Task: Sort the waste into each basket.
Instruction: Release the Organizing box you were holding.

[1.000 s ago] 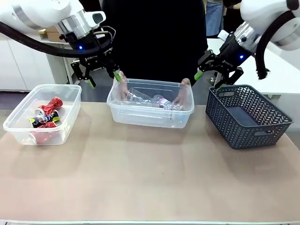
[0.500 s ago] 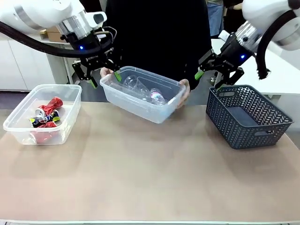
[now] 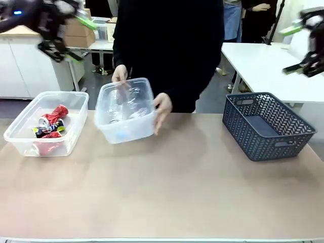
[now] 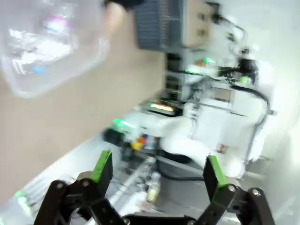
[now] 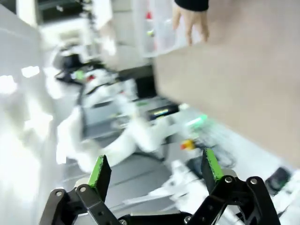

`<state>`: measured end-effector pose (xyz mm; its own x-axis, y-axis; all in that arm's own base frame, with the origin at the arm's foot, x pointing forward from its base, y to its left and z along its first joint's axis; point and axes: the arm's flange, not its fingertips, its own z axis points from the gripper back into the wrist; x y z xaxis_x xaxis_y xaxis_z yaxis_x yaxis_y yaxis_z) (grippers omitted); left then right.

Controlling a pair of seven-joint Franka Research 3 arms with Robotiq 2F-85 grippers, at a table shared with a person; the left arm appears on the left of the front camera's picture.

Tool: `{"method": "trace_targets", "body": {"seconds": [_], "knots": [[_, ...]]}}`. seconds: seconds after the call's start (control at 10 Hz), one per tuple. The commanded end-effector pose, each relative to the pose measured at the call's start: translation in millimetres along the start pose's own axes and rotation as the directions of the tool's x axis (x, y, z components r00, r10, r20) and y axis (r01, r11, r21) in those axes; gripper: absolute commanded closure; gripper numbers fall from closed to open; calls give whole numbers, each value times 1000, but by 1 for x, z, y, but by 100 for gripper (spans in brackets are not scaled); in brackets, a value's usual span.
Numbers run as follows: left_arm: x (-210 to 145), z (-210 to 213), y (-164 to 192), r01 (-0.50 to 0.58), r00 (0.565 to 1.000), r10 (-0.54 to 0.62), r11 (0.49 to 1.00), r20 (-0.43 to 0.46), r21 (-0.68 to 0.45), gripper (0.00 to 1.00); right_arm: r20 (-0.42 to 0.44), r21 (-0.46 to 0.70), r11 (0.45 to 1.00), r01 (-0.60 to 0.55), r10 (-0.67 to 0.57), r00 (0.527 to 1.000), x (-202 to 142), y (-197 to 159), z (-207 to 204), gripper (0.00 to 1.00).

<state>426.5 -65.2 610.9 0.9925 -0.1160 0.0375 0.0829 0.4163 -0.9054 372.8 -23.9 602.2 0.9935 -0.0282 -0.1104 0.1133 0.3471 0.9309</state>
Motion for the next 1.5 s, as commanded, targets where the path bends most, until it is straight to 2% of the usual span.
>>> {"method": "trace_targets", "body": {"seconds": [0.0, 0.1, 0.2, 0.3, 0.4, 1.4], "knots": [[5, 24, 51, -147, 987, 157, 962, 28, -231, 0, 43, 307, 922, 237, -262, 964, 0, -24, 27, 0], [2, 43, 68, -142, 982, 174, 937, 72, -319, 0, 105, 413, 873, 260, -330, 938, -10, -34, 45, 0], [0, 55, 79, -150, 973, 198, 930, 116, -335, 0, 211, 465, 859, 214, -342, 916, -18, -44, 55, 0], [9, 54, 85, -244, 943, 294, 929, 156, -278, 0, 316, 444, 872, 208, -369, 874, -16, -51, 53, 0], [-1, 62, 81, -167, 979, 194, 940, 63, -298, 0, 83, 357, 903, 241, -288, 954, -11, -48, 69, 0], [-1, 62, 81, -167, 979, 194, 940, 63, -298, 0, 83, 357, 903, 241, -288, 954, -11, -48, 69, 0]]}}
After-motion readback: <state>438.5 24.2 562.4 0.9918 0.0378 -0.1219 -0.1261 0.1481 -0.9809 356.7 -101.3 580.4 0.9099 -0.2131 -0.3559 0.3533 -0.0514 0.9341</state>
